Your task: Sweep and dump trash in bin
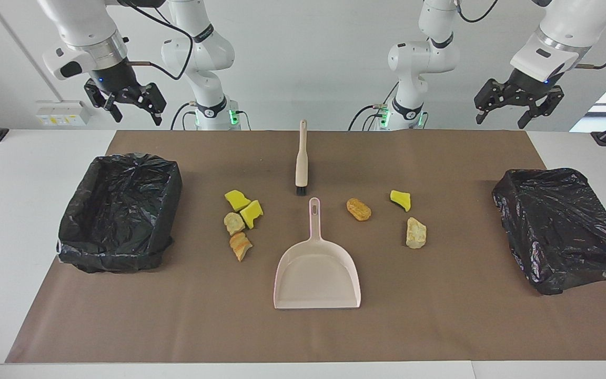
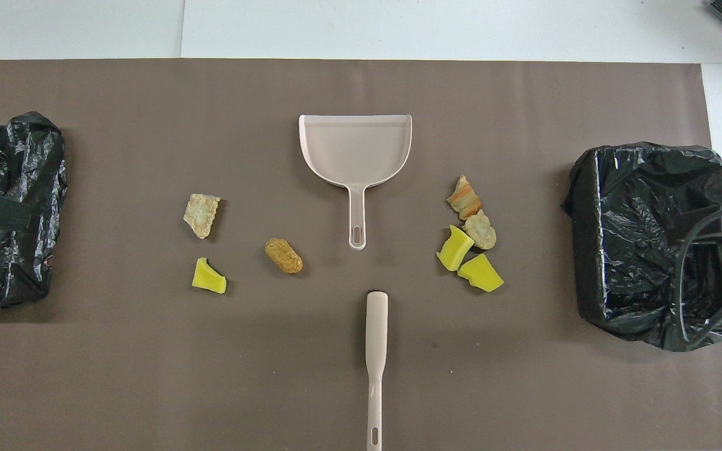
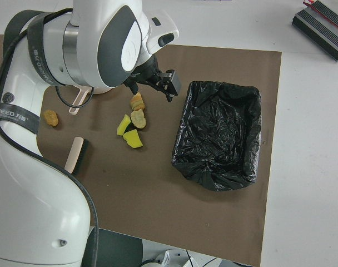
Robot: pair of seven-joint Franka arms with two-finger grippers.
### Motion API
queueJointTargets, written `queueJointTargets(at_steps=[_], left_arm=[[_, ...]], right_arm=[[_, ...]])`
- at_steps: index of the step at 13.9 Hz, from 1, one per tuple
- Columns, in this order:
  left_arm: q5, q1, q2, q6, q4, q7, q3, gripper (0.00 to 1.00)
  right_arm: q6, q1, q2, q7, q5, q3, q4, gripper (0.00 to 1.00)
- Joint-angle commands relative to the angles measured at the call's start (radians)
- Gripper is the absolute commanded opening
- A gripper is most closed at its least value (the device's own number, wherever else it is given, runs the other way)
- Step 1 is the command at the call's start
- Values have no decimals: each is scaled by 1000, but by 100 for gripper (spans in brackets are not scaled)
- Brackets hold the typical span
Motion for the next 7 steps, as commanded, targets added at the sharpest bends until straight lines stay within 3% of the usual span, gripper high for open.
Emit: queueJointTargets(at_steps=[1, 7], left_arm=[[4, -5, -13, -11, -12, 1, 4, 100], [10, -5, -13, -23, -10, 0, 3, 100]], right_arm=[[19, -14, -16, -21, 11, 5, -19, 100], [33, -14, -25, -27, 11, 5, -48, 100]])
